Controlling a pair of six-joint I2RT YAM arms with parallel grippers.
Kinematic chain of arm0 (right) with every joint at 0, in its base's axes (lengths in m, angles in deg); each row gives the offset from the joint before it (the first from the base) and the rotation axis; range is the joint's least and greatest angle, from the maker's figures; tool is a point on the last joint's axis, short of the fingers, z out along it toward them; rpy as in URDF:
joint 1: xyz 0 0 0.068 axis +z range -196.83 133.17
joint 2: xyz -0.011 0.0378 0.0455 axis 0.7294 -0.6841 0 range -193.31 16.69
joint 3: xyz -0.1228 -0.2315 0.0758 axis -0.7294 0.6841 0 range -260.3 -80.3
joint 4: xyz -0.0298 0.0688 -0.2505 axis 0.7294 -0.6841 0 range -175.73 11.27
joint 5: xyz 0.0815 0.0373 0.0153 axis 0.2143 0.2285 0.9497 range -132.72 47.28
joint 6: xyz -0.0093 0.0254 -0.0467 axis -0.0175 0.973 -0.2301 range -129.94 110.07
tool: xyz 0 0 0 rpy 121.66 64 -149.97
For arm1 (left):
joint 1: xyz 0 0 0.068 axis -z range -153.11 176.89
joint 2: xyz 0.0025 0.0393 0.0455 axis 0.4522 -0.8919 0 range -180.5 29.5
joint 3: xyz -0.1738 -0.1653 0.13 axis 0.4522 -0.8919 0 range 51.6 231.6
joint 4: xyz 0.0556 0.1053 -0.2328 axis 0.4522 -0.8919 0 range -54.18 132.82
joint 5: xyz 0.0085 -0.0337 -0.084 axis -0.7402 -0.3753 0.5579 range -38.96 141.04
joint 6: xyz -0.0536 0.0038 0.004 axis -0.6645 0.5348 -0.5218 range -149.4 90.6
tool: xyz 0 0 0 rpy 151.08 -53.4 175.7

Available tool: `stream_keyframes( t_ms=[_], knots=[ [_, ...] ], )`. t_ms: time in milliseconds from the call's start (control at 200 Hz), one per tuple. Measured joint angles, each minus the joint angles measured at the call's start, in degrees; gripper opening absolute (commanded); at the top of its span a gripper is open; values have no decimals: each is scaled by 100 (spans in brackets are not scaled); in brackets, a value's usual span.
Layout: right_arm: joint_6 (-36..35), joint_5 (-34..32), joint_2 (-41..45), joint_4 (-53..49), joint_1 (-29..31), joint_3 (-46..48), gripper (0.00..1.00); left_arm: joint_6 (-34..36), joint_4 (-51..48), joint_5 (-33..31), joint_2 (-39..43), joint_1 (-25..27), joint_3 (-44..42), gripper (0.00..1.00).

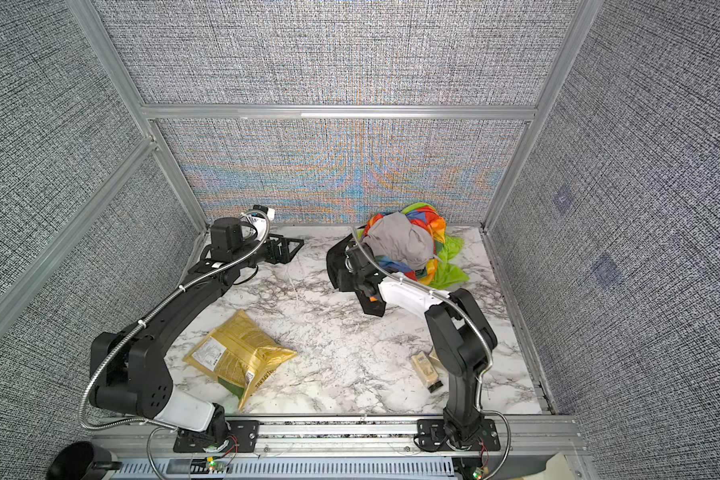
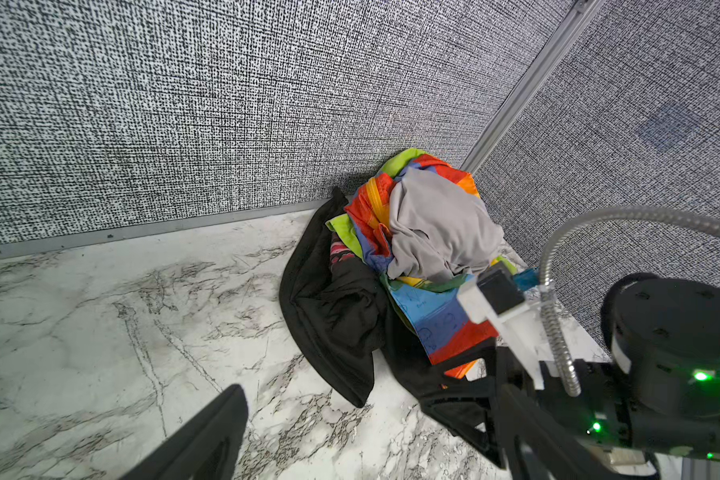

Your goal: Pick out a specific cloth from the pile

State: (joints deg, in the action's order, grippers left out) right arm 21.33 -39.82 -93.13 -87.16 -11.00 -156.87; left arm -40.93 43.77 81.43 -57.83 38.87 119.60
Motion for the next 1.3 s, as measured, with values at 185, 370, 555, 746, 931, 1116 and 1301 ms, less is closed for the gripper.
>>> stream_keyframes(
  t_ms=[185, 370, 555, 746, 931, 1116, 1301],
  knots=[
    [109, -50, -457, -90, 9, -297, 51, -2, 0, 9, 0, 4, 0, 97],
    [131, -341, -721, -229, -125, -459, 51, -4, 0, 52, -2, 13, 0, 99],
    [153, -520, -841, -358, -330, -492, 53, -4, 0, 90, -15, 20, 11, 99],
    [175, -610, -1062, -428, -457, -651, 62, -4, -4, 120, -61, 33, 50, 99],
    [173, -697, -1252, -621, -501, -1029, 69, -4, -9, 157, -146, 46, 109, 99],
    [168, -688, -1508, -693, -518, -1368, 68, -35, -9, 179, -232, 81, 127, 99],
    [170, -603, -1672, -831, -520, -1600, 66, -46, -15, 179, -249, 111, 131, 99]
  ],
)
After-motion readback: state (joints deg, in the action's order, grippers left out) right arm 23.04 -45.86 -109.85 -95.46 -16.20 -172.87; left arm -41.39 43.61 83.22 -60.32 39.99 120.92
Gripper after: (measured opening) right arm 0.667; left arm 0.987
